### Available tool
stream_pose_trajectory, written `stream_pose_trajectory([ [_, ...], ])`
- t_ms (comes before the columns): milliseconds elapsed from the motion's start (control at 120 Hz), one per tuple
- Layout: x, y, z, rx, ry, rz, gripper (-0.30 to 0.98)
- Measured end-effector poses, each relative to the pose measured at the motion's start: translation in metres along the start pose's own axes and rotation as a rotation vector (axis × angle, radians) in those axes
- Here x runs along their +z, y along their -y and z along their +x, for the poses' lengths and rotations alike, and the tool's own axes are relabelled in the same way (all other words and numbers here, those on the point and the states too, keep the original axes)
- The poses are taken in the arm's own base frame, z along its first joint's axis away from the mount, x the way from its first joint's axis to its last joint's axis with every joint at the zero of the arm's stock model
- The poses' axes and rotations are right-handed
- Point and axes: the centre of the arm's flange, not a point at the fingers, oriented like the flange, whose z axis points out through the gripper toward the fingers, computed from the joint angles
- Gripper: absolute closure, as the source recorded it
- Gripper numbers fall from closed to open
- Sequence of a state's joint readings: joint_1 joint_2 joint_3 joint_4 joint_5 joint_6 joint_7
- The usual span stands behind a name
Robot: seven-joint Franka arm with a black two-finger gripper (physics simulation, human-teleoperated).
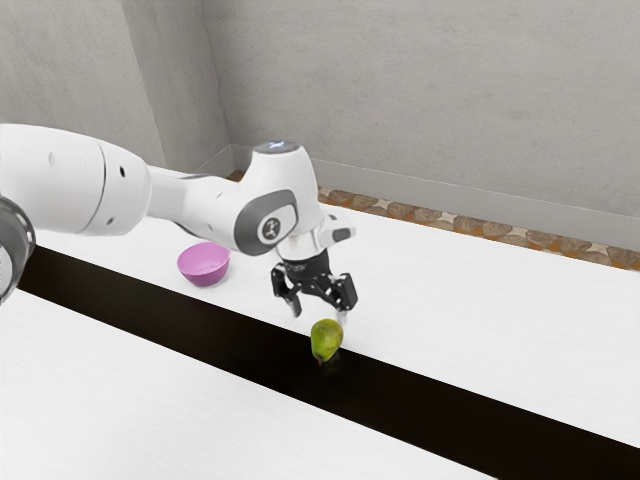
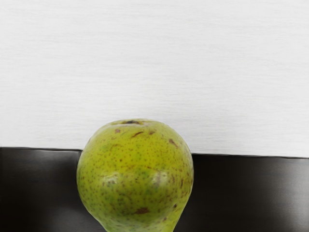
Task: Place the pear in the bowl.
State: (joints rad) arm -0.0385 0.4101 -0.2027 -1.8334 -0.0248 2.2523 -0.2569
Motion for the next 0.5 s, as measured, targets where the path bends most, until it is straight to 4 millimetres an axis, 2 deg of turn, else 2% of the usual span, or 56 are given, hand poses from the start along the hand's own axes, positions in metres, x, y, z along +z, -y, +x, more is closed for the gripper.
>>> stream_pose_trajectory([
  [175,0.016,0.003,0.009,-0.004,0.02,0.012,0.0],
  [333,0.018,0.002,0.021,-0.006,0.01,0.013,0.0],
  [500,0.046,0.004,0.022,-0.013,0.051,0.018,0.0],
])
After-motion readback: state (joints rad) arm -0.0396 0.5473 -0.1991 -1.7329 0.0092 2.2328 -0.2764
